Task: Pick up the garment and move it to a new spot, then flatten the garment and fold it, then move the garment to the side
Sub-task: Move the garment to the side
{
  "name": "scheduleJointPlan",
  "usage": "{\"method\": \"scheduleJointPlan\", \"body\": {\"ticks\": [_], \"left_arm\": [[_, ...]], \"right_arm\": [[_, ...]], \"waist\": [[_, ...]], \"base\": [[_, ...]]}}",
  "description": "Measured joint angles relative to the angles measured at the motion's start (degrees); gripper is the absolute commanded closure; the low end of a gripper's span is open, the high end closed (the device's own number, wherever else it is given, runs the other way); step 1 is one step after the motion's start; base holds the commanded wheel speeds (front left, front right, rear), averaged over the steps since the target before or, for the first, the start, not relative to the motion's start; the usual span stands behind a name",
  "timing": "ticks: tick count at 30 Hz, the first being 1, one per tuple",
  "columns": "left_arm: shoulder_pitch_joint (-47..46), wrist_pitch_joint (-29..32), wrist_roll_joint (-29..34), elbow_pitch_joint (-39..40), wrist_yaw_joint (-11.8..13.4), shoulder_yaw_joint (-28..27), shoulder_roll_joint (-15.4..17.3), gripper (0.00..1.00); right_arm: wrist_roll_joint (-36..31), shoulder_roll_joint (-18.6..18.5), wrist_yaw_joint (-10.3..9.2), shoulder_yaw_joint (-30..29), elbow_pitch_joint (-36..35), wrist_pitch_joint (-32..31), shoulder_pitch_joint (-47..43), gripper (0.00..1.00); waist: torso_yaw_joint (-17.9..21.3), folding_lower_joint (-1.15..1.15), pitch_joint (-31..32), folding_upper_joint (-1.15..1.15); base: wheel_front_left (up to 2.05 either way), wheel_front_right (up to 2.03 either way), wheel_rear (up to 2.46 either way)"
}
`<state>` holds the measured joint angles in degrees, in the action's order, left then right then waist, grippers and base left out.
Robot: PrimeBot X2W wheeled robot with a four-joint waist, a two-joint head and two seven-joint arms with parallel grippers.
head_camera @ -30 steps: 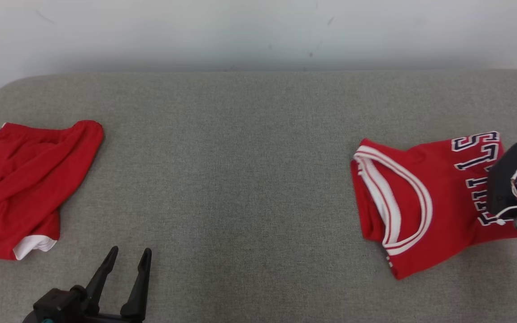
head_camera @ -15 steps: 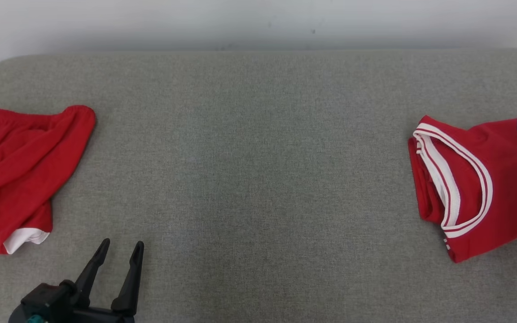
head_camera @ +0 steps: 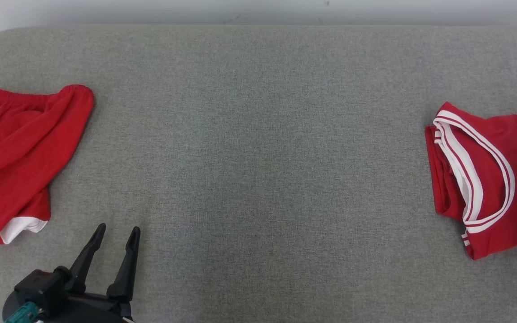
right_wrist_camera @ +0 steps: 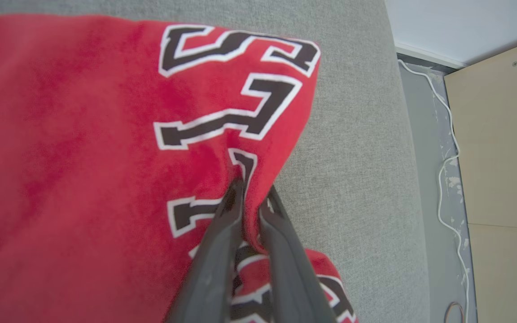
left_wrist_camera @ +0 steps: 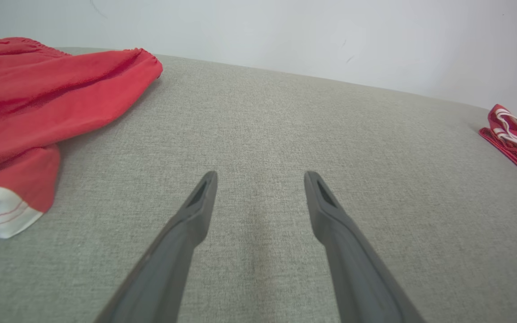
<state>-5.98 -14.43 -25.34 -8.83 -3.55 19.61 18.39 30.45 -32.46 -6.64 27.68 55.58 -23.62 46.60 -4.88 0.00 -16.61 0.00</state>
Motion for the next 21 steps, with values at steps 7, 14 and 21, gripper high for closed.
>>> {"method": "scheduleJointPlan", "body": {"ticks": [7,14,21], "left_arm": [[-0.18,0.00,-0.43,-1.80,0.00,-0.21,-0.32,0.00],[-0.16,0.00,-0.57,-3.78,0.01,0.12,-2.03,0.00],[0.28,0.00,-1.00,-5.58,1.33,-0.65,-3.39,0.00]], "right_arm": [[-2.50,0.11,-0.42,1.31,2.26,-0.10,1.45,0.00],[-3.59,-1.32,-0.42,1.35,1.45,4.20,2.37,0.00],[0.91,-0.24,1.82,-3.08,-4.17,15.44,0.61,0.00]], "waist": [[0.04,0.00,1.30,0.00],[0.56,0.00,4.03,0.01],[0.97,0.00,7.44,0.00]], "base": [[0.00,0.00,0.00],[0.00,0.00,0.00],[0.00,0.00,0.00]]}}
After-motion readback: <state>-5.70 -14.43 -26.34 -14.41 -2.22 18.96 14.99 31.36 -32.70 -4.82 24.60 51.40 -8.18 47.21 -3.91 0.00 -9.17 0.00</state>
